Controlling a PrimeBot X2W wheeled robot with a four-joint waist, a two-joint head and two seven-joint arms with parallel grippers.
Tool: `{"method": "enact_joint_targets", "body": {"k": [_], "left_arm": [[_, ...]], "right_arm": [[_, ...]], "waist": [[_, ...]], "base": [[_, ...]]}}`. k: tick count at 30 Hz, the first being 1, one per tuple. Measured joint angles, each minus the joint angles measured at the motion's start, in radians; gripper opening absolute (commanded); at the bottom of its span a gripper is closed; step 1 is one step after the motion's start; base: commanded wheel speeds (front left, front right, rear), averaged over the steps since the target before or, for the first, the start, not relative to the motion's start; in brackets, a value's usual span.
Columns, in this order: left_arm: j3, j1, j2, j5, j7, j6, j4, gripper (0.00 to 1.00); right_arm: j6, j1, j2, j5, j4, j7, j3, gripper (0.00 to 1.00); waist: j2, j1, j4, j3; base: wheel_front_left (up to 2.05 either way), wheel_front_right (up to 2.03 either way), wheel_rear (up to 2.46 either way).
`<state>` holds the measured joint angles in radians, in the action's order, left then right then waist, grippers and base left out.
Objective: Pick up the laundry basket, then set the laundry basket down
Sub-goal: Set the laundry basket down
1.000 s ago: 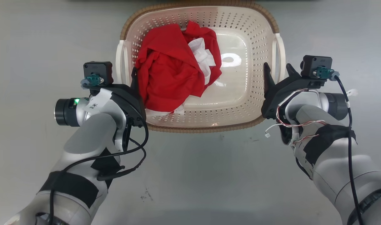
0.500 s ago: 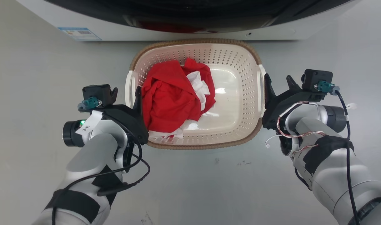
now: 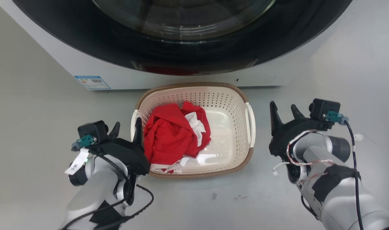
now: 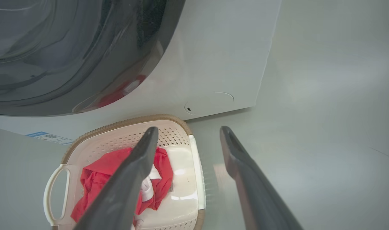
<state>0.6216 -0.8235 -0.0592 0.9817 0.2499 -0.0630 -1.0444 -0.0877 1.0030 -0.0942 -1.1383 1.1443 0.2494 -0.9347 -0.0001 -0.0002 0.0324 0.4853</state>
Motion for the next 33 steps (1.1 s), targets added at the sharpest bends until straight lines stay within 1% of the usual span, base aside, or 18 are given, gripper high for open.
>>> {"method": "enact_joint_targets", "body": {"k": [4,7,13,15,18,19,24,27,33], "left_arm": [[-0.037,0.086,-0.009,-0.021,0.000,-0.009,0.060,1.00],[-0.064,0.153,-0.021,-0.059,0.000,-0.026,0.108,1.00],[-0.114,0.286,-0.051,-0.128,0.000,-0.036,0.216,1.00],[-0.131,0.332,-0.059,-0.148,0.000,-0.043,0.257,1.00],[-0.157,0.410,-0.068,-0.190,0.000,-0.047,0.318,1.00],[-0.168,0.462,-0.067,-0.207,0.000,-0.052,0.356,1.00],[-0.193,0.577,-0.066,-0.272,0.000,-0.053,0.467,1.00],[-0.215,0.641,-0.067,-0.312,0.000,-0.060,0.534,1.00],[-0.242,0.748,-0.064,-0.374,0.000,-0.060,0.648,1.00]], "right_arm": [[0.000,-0.092,-0.020,0.028,-0.045,0.000,0.023,1.00],[0.000,-0.159,-0.030,0.060,-0.088,0.000,0.041,1.00],[-0.002,-0.295,-0.063,0.126,-0.193,0.000,0.086,1.00],[-0.009,-0.345,-0.069,0.147,-0.234,0.000,0.106,1.00],[-0.015,-0.418,-0.078,0.184,-0.300,0.000,0.132,1.00],[-0.019,-0.468,-0.081,0.211,-0.347,0.000,0.151,1.00],[-0.028,-0.594,-0.102,0.274,-0.470,0.000,0.207,1.00],[-0.036,-0.653,-0.106,0.318,-0.544,0.000,0.239,1.00],[-0.037,-0.761,-0.108,0.401,-0.687,0.000,0.319,1.00]], "waist": [[0.0000,-0.0001,-0.007,-0.060],[0.0000,-0.0001,-0.011,-0.105],[-0.0001,-0.0002,-0.015,-0.194],[0.0000,-0.0002,-0.017,-0.225],[-0.0001,-0.0001,-0.018,-0.270],[-0.0001,-0.0001,-0.020,-0.300],[-0.0001,-0.0001,-0.022,-0.373],[-0.0002,-0.0001,-0.023,-0.412],[0.0000,0.0000,-0.026,-0.472]], "base": [[0.00,0.00,0.00],[0.00,0.00,0.00],[0.00,0.00,0.00],[0.00,0.00,0.00],[0.00,0.00,0.00],[0.00,0.00,0.00],[0.00,0.00,0.00],[0.00,0.00,0.00],[0.00,0.00,0.00]]}}
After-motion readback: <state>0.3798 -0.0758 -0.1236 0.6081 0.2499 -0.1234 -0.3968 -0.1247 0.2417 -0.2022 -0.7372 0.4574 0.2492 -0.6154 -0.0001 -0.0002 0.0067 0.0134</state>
